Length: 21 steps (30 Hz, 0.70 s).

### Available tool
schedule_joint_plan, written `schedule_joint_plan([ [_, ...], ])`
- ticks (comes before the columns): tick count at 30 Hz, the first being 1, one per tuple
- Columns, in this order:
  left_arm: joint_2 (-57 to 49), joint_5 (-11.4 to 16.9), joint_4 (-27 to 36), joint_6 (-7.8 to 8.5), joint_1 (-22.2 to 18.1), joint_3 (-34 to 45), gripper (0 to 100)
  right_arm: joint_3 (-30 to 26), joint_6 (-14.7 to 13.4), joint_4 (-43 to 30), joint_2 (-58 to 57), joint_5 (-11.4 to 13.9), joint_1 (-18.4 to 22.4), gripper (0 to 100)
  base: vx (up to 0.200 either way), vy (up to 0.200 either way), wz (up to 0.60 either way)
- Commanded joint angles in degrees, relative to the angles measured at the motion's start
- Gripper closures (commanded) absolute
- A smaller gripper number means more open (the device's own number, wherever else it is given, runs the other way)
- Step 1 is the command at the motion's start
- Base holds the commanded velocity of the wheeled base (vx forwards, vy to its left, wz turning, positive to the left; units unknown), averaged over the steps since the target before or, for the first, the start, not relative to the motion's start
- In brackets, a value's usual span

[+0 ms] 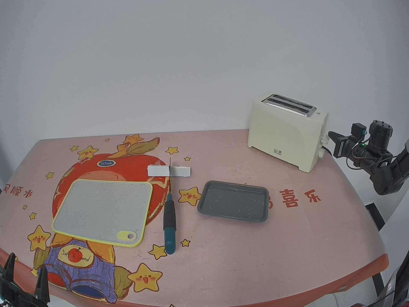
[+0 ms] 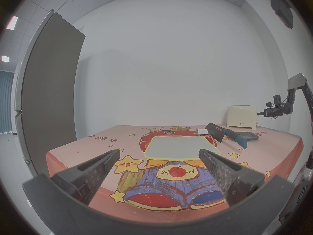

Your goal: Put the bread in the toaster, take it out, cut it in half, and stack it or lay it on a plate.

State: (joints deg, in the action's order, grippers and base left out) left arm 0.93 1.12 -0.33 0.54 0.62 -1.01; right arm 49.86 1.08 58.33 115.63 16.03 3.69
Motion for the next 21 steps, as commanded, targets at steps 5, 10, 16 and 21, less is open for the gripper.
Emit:
schedule_joint_plan([
  [5, -0.93, 0.02, -0.02, -0.01, -0.01, 1.01, 0, -4.77, 0.06, 0.38, -5.06, -1.27, -0.62, 100, 0.000, 0.000, 0.00],
  [10, -0.93, 0.02, -0.02, -0.01, -0.01, 1.01, 0, -9.87, -0.38, 1.26, -11.57, -1.97, -0.27, 100, 0.000, 0.000, 0.00],
  [16, -0.93, 0.02, -0.02, -0.01, -0.01, 1.01, 0, -15.49, -0.73, 1.96, -18.42, -1.27, 0.79, 100, 0.000, 0.000, 0.00],
  [21, -0.93, 0.02, -0.02, -0.01, -0.01, 1.01, 0, -18.92, -2.40, 3.98, -21.67, -0.12, 2.02, 100, 0.000, 0.000, 0.00],
])
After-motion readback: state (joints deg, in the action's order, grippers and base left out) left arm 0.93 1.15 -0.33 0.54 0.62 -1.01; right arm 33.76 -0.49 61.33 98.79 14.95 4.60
